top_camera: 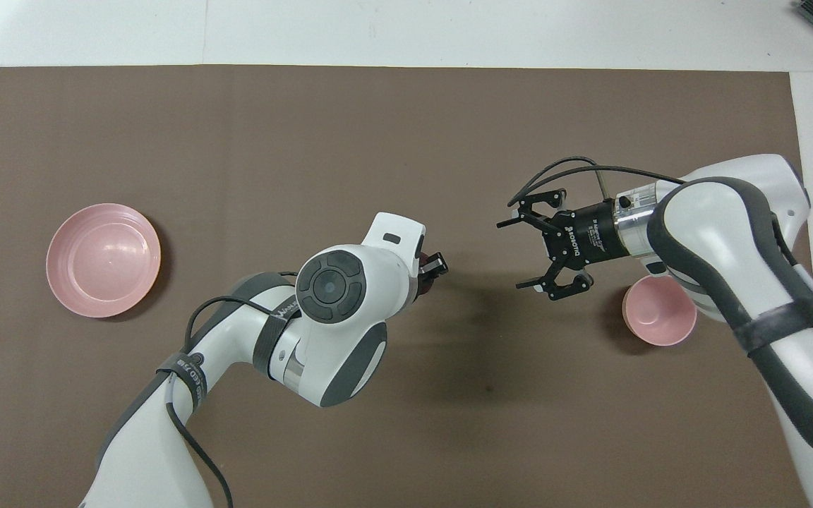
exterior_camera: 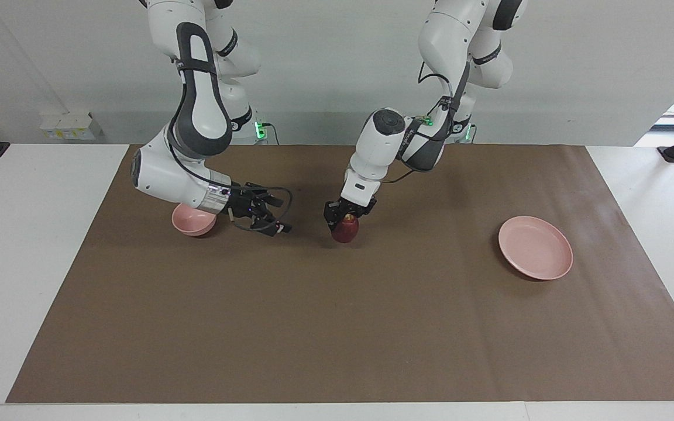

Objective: Move apple from plate to bowl
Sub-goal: 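Lift the apple with the left gripper while the right gripper reaches over, then close the right gripper on the apple held by the left gripper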

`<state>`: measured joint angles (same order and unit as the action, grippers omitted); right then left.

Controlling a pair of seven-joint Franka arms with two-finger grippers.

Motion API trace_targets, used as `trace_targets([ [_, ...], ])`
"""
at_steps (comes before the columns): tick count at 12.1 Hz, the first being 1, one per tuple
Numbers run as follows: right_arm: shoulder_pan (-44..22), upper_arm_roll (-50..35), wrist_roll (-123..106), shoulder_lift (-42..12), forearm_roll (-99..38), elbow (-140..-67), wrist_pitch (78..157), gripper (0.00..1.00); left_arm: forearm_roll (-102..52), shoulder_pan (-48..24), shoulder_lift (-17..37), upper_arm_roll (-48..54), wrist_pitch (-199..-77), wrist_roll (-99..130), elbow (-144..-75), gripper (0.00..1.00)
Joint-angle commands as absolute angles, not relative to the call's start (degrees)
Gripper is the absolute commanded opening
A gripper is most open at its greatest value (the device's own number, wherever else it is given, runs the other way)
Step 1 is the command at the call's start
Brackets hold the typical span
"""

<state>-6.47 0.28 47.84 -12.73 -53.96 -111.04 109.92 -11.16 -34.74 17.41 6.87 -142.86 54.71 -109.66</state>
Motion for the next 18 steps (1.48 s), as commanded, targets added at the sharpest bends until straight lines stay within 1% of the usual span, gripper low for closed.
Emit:
trace_targets([
  [1, -6.33, 0.18, 48.69, -12.13, -56.42, -112.15, 111.27, 1.0, -11.78, -34.72, 12.32, 6.24, -138.79, 51.27, -108.72, 0.0],
  [4, -6.68, 0.26, 48.6, -12.22, -62.39, -112.85, 111.8, 1.0, -12.13, -34.72, 7.05, 6.5, -136.49, 45.91, -109.68, 0.0],
  [5, -6.68, 0.18, 48.6, -12.13, -64.06, -113.03, 111.8, 1.0, -12.91, -34.8, 6.68, 6.76, -137.45, 41.53, -109.51, 0.0],
  [8, -8.08, 0.18, 48.78, -12.13, -67.4, -113.03, 113.11, 1.0, -21.95, -34.72, 2.56, 6.68, -139.83, 31.5, -110.74, 0.0],
  [10, -8.09, 0.18, 49.74, -12.04, -67.94, -113.03, 113.03, 1.0, -29.23, -34.8, 1.24, 6.77, -144.82, 24.2, -113.45, 0.0],
  [11, -8.09, 0.18, 49.92, -12.04, -68.03, -113.03, 112.68, 1.0, -32.05, -34.89, 0.8, 6.77, -145.19, 21.04, -114.08, 0.0],
  [14, -8.26, 0.17, 49.83, -11.78, -71.53, -112.94, 110.66, 1.0, -33.66, -34.8, 0.79, 6.77, -145.19, 17.59, -114.78, 0.0],
  [18, -9.31, 0.0, 47.91, -11.6, -73.13, -112.94, 109.08, 1.0, -36.3, -35.24, 2.54, 6.77, -147.48, 14.86, -114.61, 0.0],
])
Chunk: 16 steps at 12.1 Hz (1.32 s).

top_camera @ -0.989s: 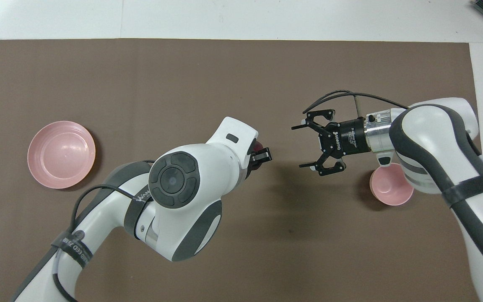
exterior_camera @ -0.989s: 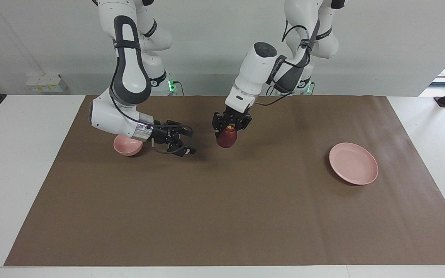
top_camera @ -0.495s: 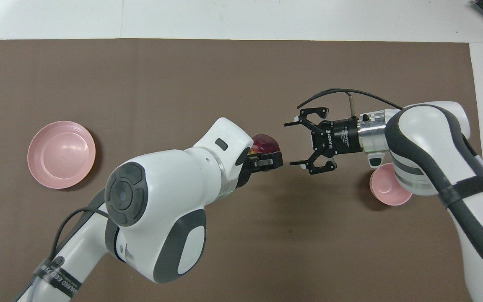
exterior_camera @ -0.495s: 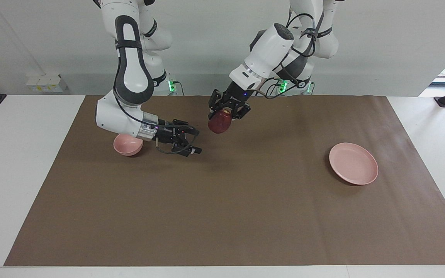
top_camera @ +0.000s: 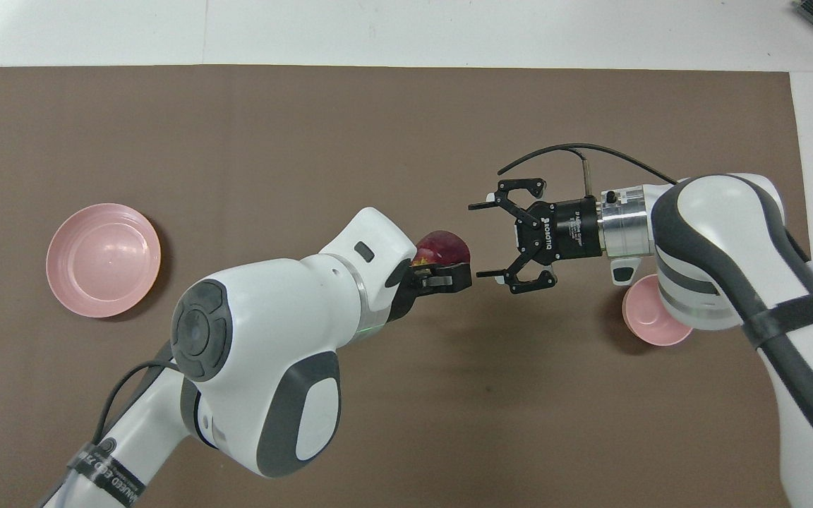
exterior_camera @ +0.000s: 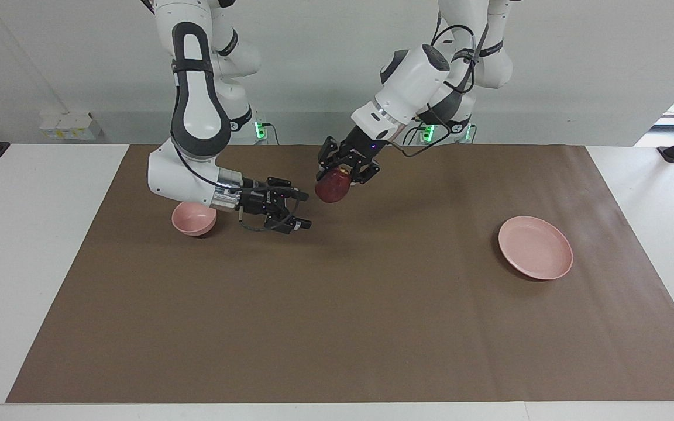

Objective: Move apple from plate to bowl
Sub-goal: 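Close the right gripper on the apple held by the left gripper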

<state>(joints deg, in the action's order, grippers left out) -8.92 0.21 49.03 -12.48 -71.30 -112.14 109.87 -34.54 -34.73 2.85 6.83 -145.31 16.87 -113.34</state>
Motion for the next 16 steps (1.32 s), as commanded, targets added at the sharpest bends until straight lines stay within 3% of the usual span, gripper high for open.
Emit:
trace_targets([
  [1, -9.4, -0.09, 47.73, -11.51, -73.13, -112.85, 108.55, 1.0, -36.3, -35.24, 2.9, 6.77, -147.74, 14.77, -114.52, 0.0],
  [10, -10.11, -0.17, 48.34, -9.41, -75.5, -112.67, 102.83, 1.0, -36.3, -35.51, 3.25, 6.86, -147.57, 14.77, -114.17, 0.0],
  [11, -10.46, -0.18, 48.34, -9.32, -75.5, -112.85, 102.92, 0.83, -36.3, -35.51, 3.25, 6.94, -147.57, 14.85, -114.08, 0.0],
  [12, -10.63, -0.09, 47.99, -9.49, -75.24, -112.59, 103.01, 0.25, -36.3, -35.51, 3.25, 7.2, -147.57, 14.85, -114.08, 0.0],
  [13, -10.63, -0.09, 47.73, -9.49, -74.36, -112.59, 103.09, 0.06, -36.3, -35.51, 3.25, 7.47, -147.57, 14.85, -114.08, 0.0],
  [14, -10.63, 0.0, 47.72, -9.49, -74.18, -112.59, 103.1, 0.0, -36.3, -35.51, 3.16, 7.47, -147.48, 14.94, -114.08, 0.0],
  [16, -10.63, 0.0, 47.72, -9.49, -73.39, -112.5, 103.18, 0.0, -36.3, -35.51, 3.16, 7.47, -147.31, 15.12, -113.99, 0.0],
])
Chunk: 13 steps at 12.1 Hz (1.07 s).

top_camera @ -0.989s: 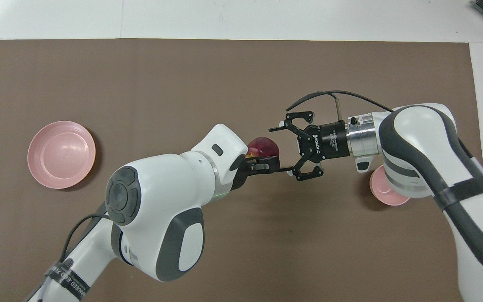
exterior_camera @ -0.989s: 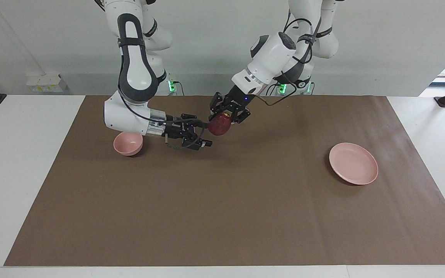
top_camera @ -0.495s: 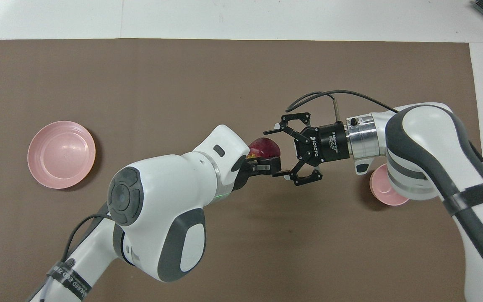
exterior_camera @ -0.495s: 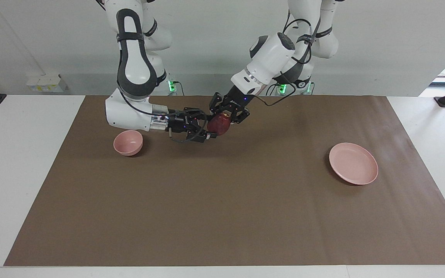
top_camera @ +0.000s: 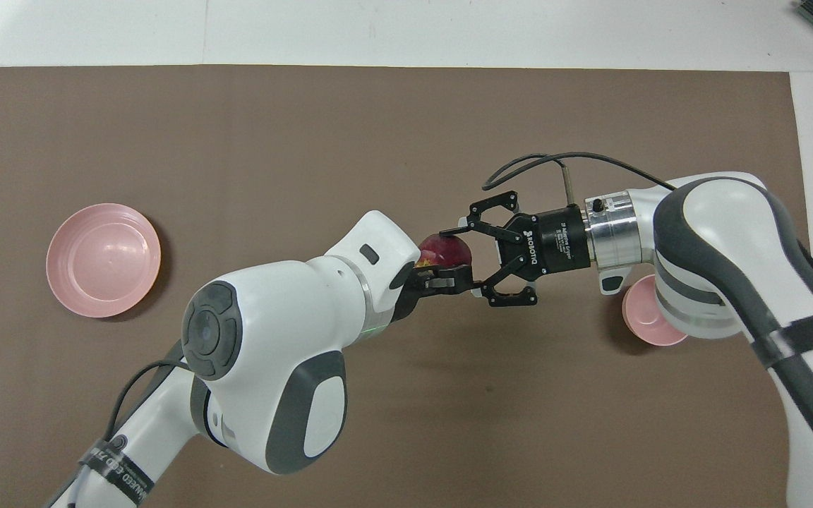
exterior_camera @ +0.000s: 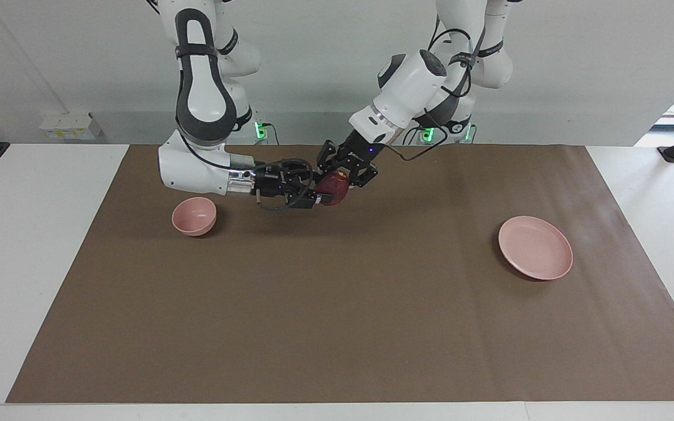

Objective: Move apple from plate to bowl
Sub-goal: 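Close the right gripper on the apple held by the left gripper, then open the left gripper while the right gripper carries the apple away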

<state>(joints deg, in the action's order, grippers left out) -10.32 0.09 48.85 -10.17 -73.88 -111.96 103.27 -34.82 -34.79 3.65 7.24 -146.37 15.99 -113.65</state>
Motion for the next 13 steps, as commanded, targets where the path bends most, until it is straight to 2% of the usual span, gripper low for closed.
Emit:
trace_targets([
  [1, -10.63, -0.09, 47.72, -9.49, -73.39, -112.41, 103.36, 0.0, -36.3, -35.51, 3.08, 7.56, -147.04, 15.47, -113.91, 0.0],
  [2, -10.63, 0.0, 47.72, -9.58, -73.39, -112.41, 103.45, 0.0, -36.3, -35.51, 2.9, 7.56, -146.61, 16.16, -113.82, 0.1],
  [3, -10.63, 0.0, 47.72, -9.58, -73.21, -112.41, 103.8, 0.0, -35.6, -35.42, 2.73, 7.38, -146.69, 16.87, -113.12, 0.99],
  [8, -9.85, 0.09, 47.11, -10.11, -65.16, -111.01, 104.68, 0.0, -34.89, -34.45, 0.45, 6.68, -138.28, 16.79, -112.59, 1.0],
  [10, -8.36, 0.44, 46.23, -10.28, -54.81, -108.47, 104.59, 0.0, -33.94, -30.69, -1.75, 6.59, -131.43, 16.53, -112.59, 1.0],
  [13, -6.25, 0.35, 42.2, -10.11, -41.08, -105.12, 104.41, 0.0, -24.63, -26.03, -3.87, 6.59, -123.78, 16.87, -112.15, 1.0],
])
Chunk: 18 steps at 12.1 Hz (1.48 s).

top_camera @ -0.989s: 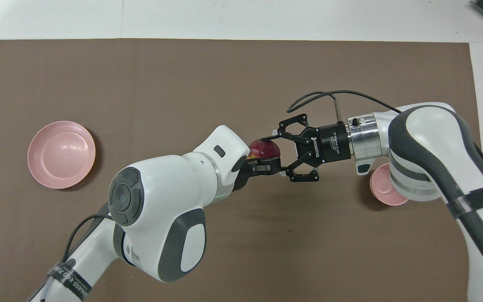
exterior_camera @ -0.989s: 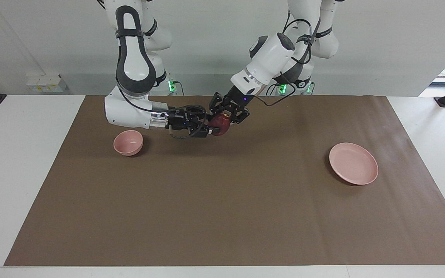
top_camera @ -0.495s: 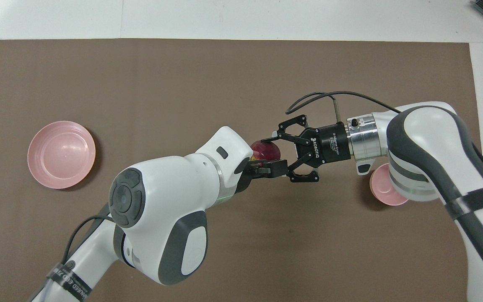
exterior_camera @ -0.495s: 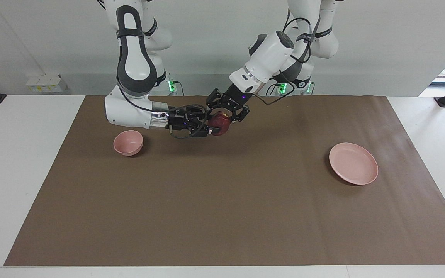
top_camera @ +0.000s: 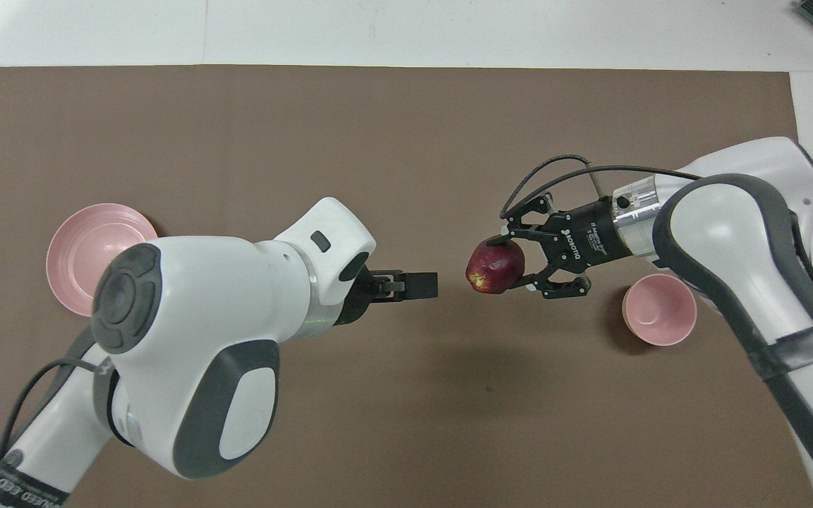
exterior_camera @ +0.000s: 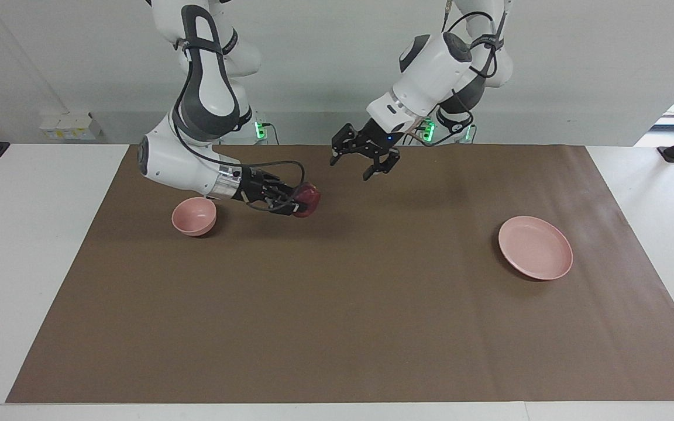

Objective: Move apple from plate to bowl
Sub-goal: 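Open the left gripper while the right gripper carries the apple away, then lower the apple into the pink bowl and open the right gripper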

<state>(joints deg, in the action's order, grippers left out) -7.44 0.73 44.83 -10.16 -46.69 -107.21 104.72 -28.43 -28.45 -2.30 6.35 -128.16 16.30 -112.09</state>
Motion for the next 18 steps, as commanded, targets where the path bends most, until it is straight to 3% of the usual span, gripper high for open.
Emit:
trace_targets([
  [1, -5.63, 0.44, 39.75, -10.02, -36.78, -104.42, 104.33, 0.0, -20.43, -24.1, -3.78, 6.59, -119.83, 16.87, -111.1, 1.0],
  [7, -0.1, 0.53, 22.61, -9.58, -13.05, -104.67, 104.23, 0.0, -4.6, -15.31, -4.66, 5.71, -106.8, 15.48, -105.57, 1.0],
  [10, 2.28, 0.53, 16.37, -7.13, -3.37, -109.67, 104.41, 0.0, -2.99, -9.25, -4.92, 5.01, -102.42, 8.8, -102.06, 1.0],
  [13, 4.39, 0.53, 13.1, -3.26, -0.35, -117.04, 106.34, 0.0, -2.81, -7.82, -5.01, 1.68, -93.63, 2.57, -95.29, 1.0],
  [16, 4.04, 0.53, 12.83, -2.63, -0.26, -124.09, 114.41, 0.01, 2.87, -7.82, -4.4, -0.17, -91.05, -1.05, -92.47, 1.0],
  [17, 4.04, 0.53, 12.92, -3.25, -0.26, -124.19, 114.96, 0.19, 2.64, -7.74, -4.05, -0.44, -91.05, -1.32, -91.42, 1.0],
  [18, 3.78, 0.53, 12.92, -3.51, -0.18, -124.28, 115.13, 0.76, 2.64, -7.47, -4.22, -0.44, -90.62, -1.41, -91.06, 1.0],
])
